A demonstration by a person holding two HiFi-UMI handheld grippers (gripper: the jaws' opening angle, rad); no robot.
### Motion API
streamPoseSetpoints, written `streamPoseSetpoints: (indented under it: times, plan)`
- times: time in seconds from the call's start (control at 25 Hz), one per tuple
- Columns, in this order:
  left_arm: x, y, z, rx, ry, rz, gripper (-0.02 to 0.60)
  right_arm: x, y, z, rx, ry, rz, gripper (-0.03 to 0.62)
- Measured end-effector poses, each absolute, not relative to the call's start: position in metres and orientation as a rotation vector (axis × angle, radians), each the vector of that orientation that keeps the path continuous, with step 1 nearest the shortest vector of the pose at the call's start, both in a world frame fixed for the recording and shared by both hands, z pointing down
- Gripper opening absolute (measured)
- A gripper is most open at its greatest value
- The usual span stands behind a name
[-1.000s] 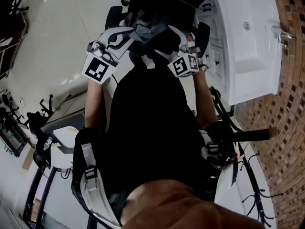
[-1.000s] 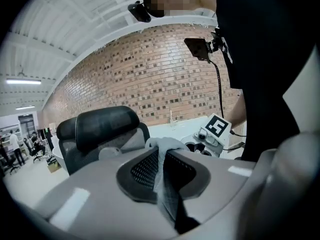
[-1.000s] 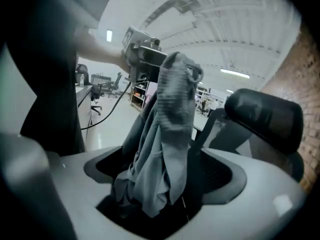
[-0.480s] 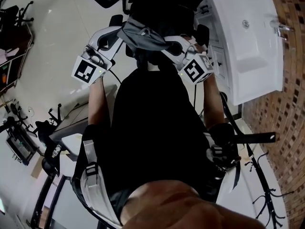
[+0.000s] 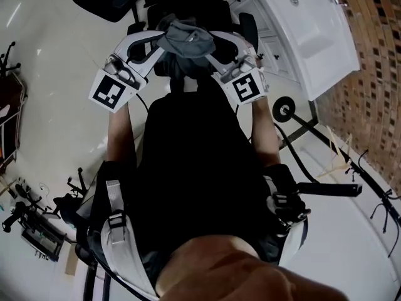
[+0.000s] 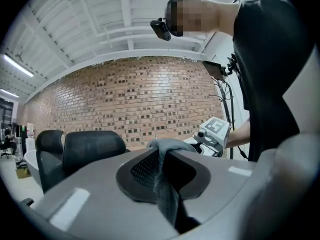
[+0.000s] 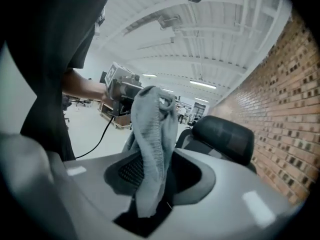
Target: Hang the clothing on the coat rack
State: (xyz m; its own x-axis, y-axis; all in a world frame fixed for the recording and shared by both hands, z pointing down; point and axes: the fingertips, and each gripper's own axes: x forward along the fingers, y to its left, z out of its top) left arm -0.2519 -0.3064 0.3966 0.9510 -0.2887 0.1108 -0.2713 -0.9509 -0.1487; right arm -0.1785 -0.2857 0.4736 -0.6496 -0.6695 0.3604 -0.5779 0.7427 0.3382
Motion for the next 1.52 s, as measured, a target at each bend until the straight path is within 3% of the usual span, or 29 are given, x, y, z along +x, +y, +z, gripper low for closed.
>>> streamPoseSetpoints:
  times: [0.08,0.32,0.4,0.56,0.84,1.12,1.32,1.52]
  plan:
    - [-0.256,-0.3,0.397,-2.984,0.404,-0.194,0.023,-0.177,-0.276,0.466,1.038,-2.458,-0.295,0.035]
    - [-0.248,-0.275,0.388,-2.995,0.176,-0.083,0.023,-0.172,-0.193,0.404,0.96,-2.556,-0.139,0.029]
    - [-0.235,-0.248,0.362,-2.989,0.002,0.027,0.023,-0.169,-0.152,0.36,0.929,-2.731,0.039,0.029]
    - [-0.192,-0.186,0.304,-2.938,-0.375,0.219,0.023,-0.138,-0.095,0.295,0.908,-2.957,0.081,0.029]
    - [-0.078,-0.084,0.248,-2.635,-0.841,0.379,0.023,-0.048,0.019,0.236,1.487,-2.831,-0.202,0.029]
    - [0.08,0.069,0.219,-2.513,-1.16,0.495,0.023,0.089,0.176,0.205,1.936,-2.437,-0.284,0.029]
    - [0.19,0.178,0.195,-2.456,-1.347,0.581,0.023,0.191,0.285,0.182,2.152,-2.207,-0.329,0.029]
    - [0.257,0.243,0.163,-2.405,-1.434,0.688,0.023,0.25,0.348,0.143,2.274,-1.907,-0.385,0.029]
